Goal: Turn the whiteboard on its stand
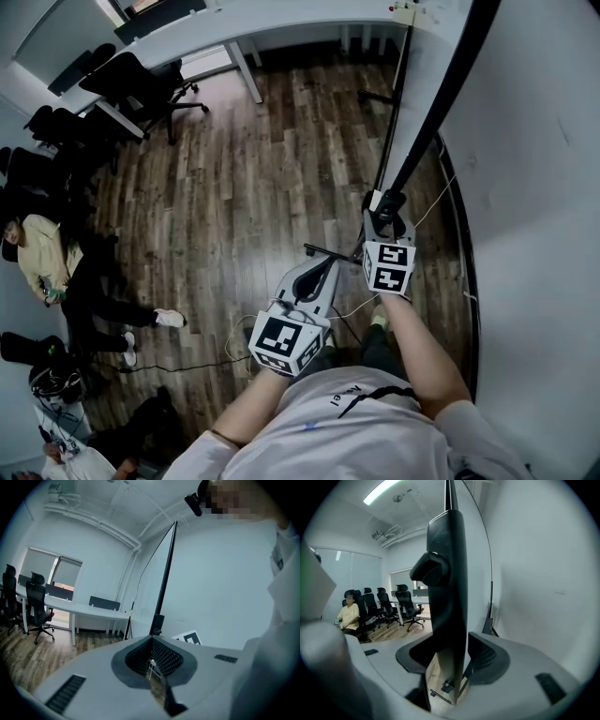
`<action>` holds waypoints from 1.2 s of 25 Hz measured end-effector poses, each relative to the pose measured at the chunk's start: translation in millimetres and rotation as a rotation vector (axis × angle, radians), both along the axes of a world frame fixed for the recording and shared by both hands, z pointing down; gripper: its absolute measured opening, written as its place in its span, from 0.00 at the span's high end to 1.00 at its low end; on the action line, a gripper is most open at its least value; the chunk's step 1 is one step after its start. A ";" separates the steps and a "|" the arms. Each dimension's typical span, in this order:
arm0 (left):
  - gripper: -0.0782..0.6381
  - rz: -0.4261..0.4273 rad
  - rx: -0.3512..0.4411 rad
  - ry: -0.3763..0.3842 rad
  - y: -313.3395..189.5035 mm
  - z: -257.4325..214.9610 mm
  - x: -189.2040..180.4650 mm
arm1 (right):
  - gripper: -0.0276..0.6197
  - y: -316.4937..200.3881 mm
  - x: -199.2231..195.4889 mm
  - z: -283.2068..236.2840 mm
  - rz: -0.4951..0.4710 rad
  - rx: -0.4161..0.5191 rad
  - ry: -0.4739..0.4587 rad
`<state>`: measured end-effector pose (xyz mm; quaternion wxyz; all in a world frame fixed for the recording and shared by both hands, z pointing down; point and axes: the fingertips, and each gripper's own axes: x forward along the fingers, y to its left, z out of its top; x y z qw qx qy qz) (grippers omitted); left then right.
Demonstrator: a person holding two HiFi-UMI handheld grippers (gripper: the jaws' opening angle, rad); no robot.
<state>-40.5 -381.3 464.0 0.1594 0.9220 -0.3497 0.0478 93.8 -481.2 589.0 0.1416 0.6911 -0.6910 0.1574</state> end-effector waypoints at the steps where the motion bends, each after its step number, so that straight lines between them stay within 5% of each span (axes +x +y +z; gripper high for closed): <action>1: 0.87 0.002 0.000 0.002 0.3 0.3 1.1 | 0.64 0.6 -1.3 -0.1 -0.012 -0.001 0.010; 18: 0.87 0.048 -0.003 0.024 -5.2 1.1 26.6 | 0.64 24.1 17.1 -2.6 -0.153 -0.064 0.054; 30: 0.87 0.056 -0.006 0.037 -4.8 1.3 17.0 | 0.67 37.7 10.5 -1.4 -0.144 -0.070 0.039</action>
